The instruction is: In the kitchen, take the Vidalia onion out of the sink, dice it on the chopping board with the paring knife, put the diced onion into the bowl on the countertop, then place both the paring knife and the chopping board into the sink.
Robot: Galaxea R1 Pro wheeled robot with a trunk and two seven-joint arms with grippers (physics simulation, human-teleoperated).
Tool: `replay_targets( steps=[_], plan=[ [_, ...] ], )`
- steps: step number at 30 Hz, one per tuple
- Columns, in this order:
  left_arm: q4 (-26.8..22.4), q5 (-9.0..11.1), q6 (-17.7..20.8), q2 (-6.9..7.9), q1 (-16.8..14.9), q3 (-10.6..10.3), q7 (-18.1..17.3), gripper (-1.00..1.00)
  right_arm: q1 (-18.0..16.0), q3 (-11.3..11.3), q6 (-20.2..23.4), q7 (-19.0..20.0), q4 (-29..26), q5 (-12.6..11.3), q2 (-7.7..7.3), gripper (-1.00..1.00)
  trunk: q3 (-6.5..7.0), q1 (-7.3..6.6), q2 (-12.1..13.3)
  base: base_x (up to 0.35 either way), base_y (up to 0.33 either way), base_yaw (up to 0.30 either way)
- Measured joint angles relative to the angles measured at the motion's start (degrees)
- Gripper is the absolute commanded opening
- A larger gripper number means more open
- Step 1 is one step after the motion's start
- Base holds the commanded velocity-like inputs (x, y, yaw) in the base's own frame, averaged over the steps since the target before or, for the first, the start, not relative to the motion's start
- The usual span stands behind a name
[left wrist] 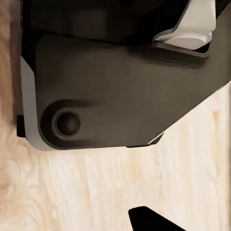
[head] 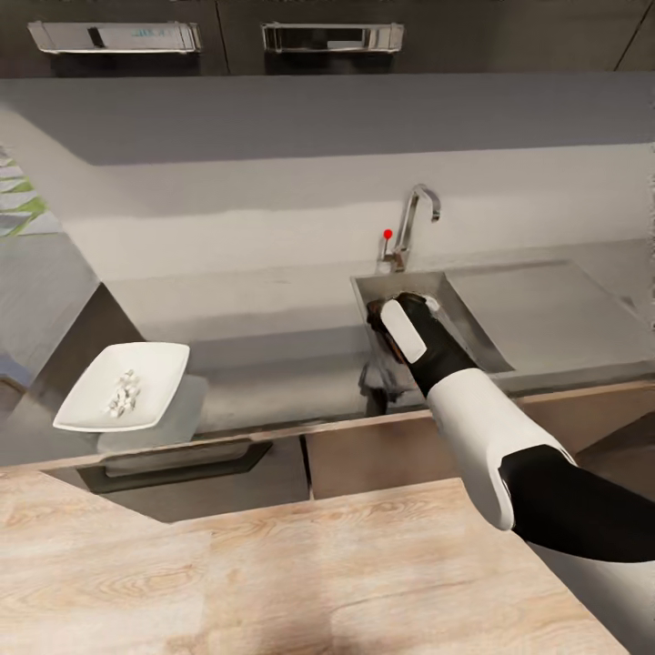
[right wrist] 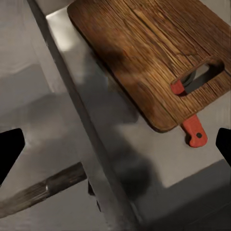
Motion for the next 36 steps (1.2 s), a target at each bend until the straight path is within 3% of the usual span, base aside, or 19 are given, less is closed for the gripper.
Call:
replay_targets(
  steps=[3, 6, 13, 15, 18, 21, 36],
  plan=[
    [0.0, 0.0, 0.0, -0.03, 0.0, 0.0, 0.0, 1.00, 0.9, 0.1, -0.1, 3.0, 0.0, 3.2, 0.00, 1.00, 0.00, 0.00, 0.0, -0.337, 0.000, 0.000],
    [0.0, 0.0, 0.0, -0.03, 0.0, 0.0, 0.0, 1.00, 1.5, 0.1, -0.2, 3.7, 0.1, 4.1, 0.00, 1.00, 0.00, 0.00, 0.0, -0.338, 0.000, 0.000],
    [0.0, 0.0, 0.0, -0.04, 0.0, 0.0, 0.0, 1.00, 3.2, 0.2, -1.4, 4.5, 0.1, 4.4, 0.00, 1.00, 0.00, 0.00, 0.0, -0.337, 0.000, 0.000],
    [0.0, 0.0, 0.0, -0.04, 0.0, 0.0, 0.0, 1.00, 4.0, 1.6, -2.7, 5.4, 0.1, 4.4, 0.00, 1.00, 0.00, 0.00, 0.0, -0.337, 0.000, 0.000],
    [0.0, 0.0, 0.0, -0.04, 0.0, 0.0, 0.0, 1.00, 4.9, 6.2, -4.5, 6.0, 0.1, 4.4, 0.00, 1.00, 0.00, 0.00, 0.0, -0.337, 0.000, 0.000],
    [0.0, 0.0, 0.0, -0.04, 0.0, 0.0, 0.0, 1.00, 5.2, 7.7, -5.5, 6.1, 0.1, 4.4, 0.00, 1.00, 0.00, 0.00, 0.0, -0.337, 0.000, 0.000],
    [0.0, 0.0, 0.0, -0.04, 0.0, 0.0, 0.0, 1.00, 5.4, 8.3, -6.9, 6.2, 3.0, 4.4, 0.00, 1.00, 0.00, -0.01, 0.0, -0.324, 0.000, 0.000]
  ],
)
